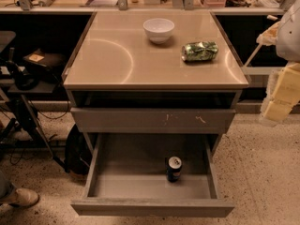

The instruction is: Pick pepsi can from middle drawer and place on counter

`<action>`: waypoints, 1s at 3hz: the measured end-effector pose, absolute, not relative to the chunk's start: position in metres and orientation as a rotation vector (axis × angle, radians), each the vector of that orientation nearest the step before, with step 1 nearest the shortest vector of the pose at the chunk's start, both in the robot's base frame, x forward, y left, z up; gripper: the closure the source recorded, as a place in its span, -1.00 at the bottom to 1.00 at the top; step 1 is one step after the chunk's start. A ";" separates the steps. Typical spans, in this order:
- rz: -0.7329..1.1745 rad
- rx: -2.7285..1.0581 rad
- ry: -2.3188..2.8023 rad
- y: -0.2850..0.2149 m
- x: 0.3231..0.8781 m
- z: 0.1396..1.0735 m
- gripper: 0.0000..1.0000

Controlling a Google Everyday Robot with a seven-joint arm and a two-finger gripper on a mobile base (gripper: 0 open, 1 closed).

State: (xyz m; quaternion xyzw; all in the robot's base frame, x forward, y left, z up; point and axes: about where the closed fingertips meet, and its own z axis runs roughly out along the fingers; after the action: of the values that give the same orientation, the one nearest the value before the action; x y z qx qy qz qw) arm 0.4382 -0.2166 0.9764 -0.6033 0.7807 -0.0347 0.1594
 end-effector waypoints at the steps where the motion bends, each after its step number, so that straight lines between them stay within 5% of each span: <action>1: -0.075 -1.701 2.268 -0.225 0.442 0.964 -1.00; 3: 0.051 -1.721 2.215 -0.216 0.436 0.951 -1.00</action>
Offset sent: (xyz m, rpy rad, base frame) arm 0.0067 -0.0199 -0.0327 0.0178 0.0800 -0.0577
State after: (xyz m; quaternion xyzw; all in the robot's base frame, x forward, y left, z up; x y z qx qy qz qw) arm 0.4358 -0.2157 0.9506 -0.6049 0.7784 0.0180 0.1672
